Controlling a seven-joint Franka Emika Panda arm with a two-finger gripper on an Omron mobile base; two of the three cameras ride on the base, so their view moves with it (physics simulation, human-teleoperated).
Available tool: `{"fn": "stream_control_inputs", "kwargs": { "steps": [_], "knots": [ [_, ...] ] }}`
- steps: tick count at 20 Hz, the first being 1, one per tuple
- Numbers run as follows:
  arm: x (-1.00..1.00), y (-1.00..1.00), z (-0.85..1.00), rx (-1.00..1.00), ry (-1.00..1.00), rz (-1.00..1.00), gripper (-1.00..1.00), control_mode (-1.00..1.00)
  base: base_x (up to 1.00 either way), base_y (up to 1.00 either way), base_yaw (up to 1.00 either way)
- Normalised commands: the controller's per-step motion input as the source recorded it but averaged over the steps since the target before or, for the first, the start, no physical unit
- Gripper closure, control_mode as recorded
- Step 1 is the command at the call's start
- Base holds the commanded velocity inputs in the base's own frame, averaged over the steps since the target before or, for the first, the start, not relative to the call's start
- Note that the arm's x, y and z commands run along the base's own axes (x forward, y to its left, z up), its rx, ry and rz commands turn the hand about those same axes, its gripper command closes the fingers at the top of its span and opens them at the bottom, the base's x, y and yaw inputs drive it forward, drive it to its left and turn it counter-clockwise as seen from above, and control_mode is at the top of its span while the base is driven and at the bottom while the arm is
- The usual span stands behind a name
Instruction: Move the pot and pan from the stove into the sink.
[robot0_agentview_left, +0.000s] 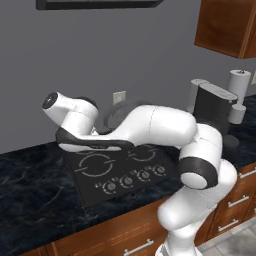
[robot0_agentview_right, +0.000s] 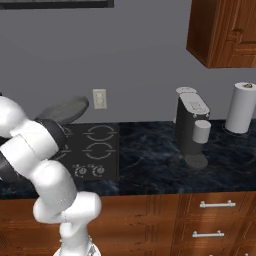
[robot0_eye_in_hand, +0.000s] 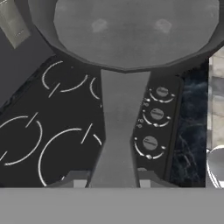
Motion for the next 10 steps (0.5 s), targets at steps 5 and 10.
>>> {"fn": "stream_control_inputs", "kwargs": {
  "steps": [5, 10],
  "knots": [
    [-0.99, -0.68, 0.32, 0.04, -0.14, 0.00, 1.00, -1.00, 0.00, 0.00, 0.00],
    [-0.90, -0.55, 0.39, 0.06, -0.12, 0.10, 1.00, -1.00, 0.00, 0.00, 0.00]
  ]
}}
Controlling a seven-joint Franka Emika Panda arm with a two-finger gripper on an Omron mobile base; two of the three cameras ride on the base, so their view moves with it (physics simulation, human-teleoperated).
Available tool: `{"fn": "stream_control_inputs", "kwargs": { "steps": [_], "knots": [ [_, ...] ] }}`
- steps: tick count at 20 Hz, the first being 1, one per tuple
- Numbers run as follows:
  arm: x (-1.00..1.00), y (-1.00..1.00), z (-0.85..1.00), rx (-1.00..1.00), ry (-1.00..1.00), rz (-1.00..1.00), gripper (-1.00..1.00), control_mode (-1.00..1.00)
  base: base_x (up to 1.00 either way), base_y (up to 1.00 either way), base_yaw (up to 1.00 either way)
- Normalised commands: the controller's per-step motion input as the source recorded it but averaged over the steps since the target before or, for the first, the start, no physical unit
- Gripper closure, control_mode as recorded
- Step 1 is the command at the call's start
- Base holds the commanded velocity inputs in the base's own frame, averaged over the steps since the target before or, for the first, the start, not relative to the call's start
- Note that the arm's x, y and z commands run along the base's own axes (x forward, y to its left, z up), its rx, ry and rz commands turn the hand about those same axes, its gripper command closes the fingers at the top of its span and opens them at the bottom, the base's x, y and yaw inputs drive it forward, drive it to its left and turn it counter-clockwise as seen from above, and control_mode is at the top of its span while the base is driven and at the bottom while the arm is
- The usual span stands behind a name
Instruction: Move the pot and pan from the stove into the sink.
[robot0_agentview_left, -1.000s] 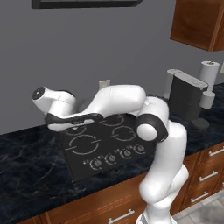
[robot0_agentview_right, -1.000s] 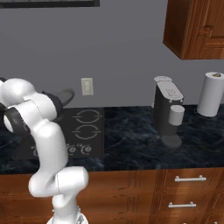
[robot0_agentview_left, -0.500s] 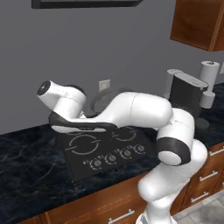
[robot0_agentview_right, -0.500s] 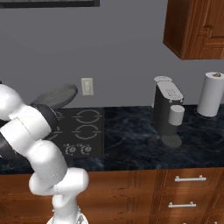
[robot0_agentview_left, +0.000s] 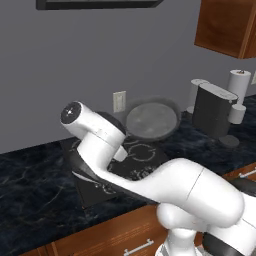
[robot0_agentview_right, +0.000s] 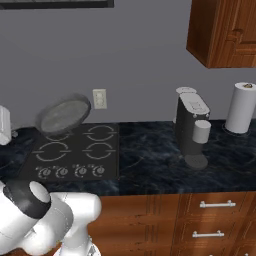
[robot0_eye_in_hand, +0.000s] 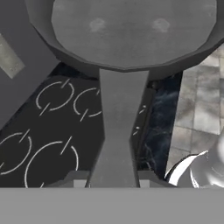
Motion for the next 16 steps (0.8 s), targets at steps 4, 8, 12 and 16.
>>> {"fn": "stream_control_inputs", "kwargs": {
  "steps": [4, 8, 12, 16],
  "knots": [
    [-0.77, -0.38, 0.30, 0.04, -0.06, 0.20, 1.00, -1.00, 0.00, 0.00, 0.00],
    [-0.68, -0.29, 0.10, 0.04, -0.01, 0.27, 1.00, -1.00, 0.00, 0.00, 0.00],
    [-0.65, -0.28, 0.04, 0.03, 0.00, 0.29, 1.00, -1.00, 0.00, 0.00, 0.00],
    [-0.66, -0.31, 0.00, 0.01, 0.00, 0.26, 1.00, -1.00, 0.00, 0.00, 0.00]
  ]
}}
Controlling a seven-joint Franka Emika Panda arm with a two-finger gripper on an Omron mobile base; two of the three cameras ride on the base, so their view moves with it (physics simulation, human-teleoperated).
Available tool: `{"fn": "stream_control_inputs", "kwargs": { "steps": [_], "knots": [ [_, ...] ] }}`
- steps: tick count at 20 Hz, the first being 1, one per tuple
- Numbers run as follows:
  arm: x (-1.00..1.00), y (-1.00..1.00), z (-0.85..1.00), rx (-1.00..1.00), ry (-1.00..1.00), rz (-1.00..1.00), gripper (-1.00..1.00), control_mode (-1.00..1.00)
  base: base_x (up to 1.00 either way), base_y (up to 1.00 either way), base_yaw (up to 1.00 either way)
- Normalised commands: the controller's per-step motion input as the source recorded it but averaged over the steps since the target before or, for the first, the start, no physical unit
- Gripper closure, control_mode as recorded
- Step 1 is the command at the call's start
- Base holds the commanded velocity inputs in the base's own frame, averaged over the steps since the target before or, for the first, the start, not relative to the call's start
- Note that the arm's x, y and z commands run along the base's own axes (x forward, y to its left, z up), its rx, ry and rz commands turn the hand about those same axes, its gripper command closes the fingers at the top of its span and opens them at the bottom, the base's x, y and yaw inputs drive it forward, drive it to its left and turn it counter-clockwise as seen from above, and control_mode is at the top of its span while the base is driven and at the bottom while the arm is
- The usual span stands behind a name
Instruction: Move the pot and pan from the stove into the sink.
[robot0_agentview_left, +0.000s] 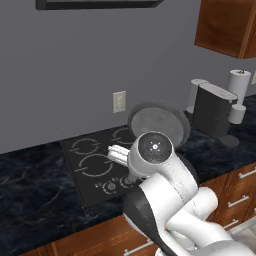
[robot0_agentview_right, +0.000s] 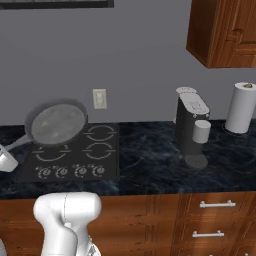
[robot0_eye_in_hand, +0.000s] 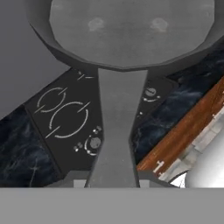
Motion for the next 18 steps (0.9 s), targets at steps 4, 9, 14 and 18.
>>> {"fn": "stream_control_inputs", "kwargs": {
  "steps": [4, 9, 14, 18],
  "knots": [
    [-0.58, -0.25, 0.00, 0.00, 0.03, 0.27, 1.00, -1.00, 0.00, 0.00, 0.00],
    [-0.55, -0.23, 0.00, 0.00, 0.04, 0.28, 1.00, -1.00, 0.00, 0.00, 0.00],
    [-0.36, -0.17, 0.00, 0.01, 0.04, 0.17, 1.00, -1.00, 0.00, 0.00, 0.00],
    [0.00, -0.01, 0.00, 0.00, 0.00, 0.00, 1.00, -1.00, 0.00, 0.00, 0.00]
  ]
}}
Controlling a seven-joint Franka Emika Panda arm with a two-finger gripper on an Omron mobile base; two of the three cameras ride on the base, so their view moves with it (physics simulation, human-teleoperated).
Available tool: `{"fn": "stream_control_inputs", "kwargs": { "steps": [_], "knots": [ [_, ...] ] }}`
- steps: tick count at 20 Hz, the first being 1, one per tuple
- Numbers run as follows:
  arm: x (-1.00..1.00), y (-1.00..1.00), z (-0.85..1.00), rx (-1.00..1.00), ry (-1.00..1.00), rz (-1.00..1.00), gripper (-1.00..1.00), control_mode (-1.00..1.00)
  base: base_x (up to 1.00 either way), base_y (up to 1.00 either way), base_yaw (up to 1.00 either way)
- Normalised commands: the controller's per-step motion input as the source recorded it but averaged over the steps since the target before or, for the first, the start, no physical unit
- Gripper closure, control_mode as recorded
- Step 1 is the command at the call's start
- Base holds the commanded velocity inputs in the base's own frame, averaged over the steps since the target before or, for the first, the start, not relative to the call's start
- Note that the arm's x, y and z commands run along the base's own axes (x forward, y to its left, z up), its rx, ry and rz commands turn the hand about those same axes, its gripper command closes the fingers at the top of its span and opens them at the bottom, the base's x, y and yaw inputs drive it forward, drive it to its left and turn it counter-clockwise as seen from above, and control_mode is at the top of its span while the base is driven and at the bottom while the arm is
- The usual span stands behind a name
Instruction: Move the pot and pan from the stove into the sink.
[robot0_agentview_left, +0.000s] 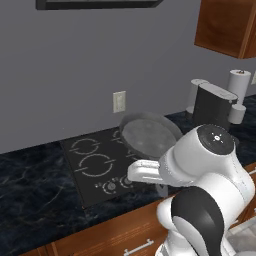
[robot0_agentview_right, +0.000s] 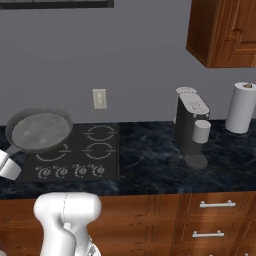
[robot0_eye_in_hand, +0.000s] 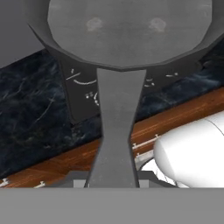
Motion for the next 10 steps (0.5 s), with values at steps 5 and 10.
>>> {"fn": "stream_control_inputs", "kwargs": {
  "steps": [5, 10],
  "knots": [
    [0.00, 0.00, 0.00, 0.00, 0.00, 0.00, 1.00, 1.00, -0.35, -0.08, 0.00],
    [0.00, 0.00, 0.00, 0.00, 0.00, 0.00, 1.00, 1.00, -0.66, -0.33, 0.00]
  ]
}}
